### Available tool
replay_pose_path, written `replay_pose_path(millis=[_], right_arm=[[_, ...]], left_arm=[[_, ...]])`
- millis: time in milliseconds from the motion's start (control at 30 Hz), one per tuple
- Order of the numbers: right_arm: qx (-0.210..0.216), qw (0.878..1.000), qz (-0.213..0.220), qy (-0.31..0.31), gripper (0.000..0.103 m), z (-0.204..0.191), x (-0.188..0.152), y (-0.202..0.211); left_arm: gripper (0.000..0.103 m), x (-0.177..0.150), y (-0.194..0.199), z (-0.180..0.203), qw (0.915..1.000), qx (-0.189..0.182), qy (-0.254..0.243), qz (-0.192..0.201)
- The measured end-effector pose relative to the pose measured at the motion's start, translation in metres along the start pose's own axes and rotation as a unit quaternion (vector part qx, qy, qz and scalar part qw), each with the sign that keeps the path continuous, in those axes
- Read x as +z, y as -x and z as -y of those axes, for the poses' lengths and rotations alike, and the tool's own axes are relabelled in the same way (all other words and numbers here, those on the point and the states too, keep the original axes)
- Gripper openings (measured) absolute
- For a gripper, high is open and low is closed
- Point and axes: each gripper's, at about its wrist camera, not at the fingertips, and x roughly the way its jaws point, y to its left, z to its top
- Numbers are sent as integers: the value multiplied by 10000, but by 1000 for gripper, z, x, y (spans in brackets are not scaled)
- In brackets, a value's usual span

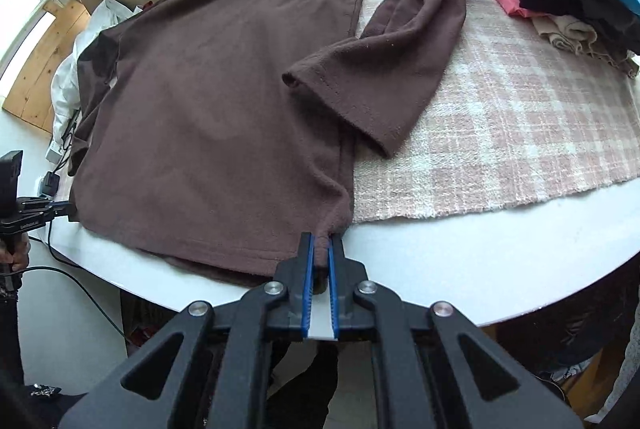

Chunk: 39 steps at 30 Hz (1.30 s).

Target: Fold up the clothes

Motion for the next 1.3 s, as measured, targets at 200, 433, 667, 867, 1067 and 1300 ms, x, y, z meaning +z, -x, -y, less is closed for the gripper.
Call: replay_pose_path(millis=[200, 433, 667, 867, 1067, 1300], right_arm=[[183, 9998, 92, -9, 6, -3, -6, 14], [-304, 9975, -543, 335, 6, -17, -9, -14], [-531, 9905, -1036, 730, 9, -27, 9, 14], [-370, 9964, -175, 738, 20, -47, 62, 71], [146, 9910, 754, 1093, 40, -118, 143, 72], [949, 9821, 618, 1508, 40, -219, 227, 13]], left_arm=[[2, -14, 7, 1, 9997, -2, -139, -175], [4, -16, -18, -1, 9977, -46, -240, -627], [24, -7, 28, -38, 9988, 314, -43, -370], [39, 23, 50, -118, 9904, 520, 1230, 347], [45, 51, -9, -110, 9911, 164, 1322, 17], [48, 53, -24, -79, 9970, 587, 475, 184]])
